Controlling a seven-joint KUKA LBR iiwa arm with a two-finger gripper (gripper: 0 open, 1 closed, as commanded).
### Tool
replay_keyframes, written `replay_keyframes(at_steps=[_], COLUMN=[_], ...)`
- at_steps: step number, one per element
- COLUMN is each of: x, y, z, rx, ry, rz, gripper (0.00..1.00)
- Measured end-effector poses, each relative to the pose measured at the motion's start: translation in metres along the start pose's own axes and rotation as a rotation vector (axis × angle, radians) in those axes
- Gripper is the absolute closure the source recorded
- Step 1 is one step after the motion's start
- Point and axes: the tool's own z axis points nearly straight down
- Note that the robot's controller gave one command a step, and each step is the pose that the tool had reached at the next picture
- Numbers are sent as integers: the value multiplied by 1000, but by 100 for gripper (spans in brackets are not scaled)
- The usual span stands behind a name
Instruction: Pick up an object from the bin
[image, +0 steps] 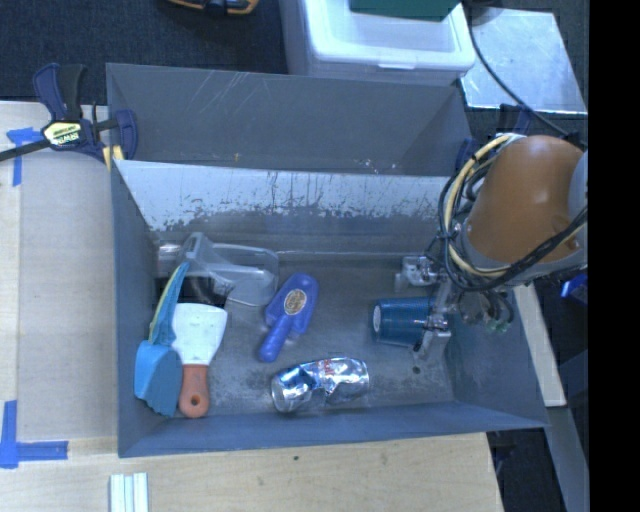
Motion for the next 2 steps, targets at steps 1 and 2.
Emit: replay_keyframes(at_steps=[1, 2], x=[-2, -51], y=[0, -61], z=[-5, 86], rx=[1, 2], ry=[-8, -10], rz=[-3, 92], gripper=[0, 0])
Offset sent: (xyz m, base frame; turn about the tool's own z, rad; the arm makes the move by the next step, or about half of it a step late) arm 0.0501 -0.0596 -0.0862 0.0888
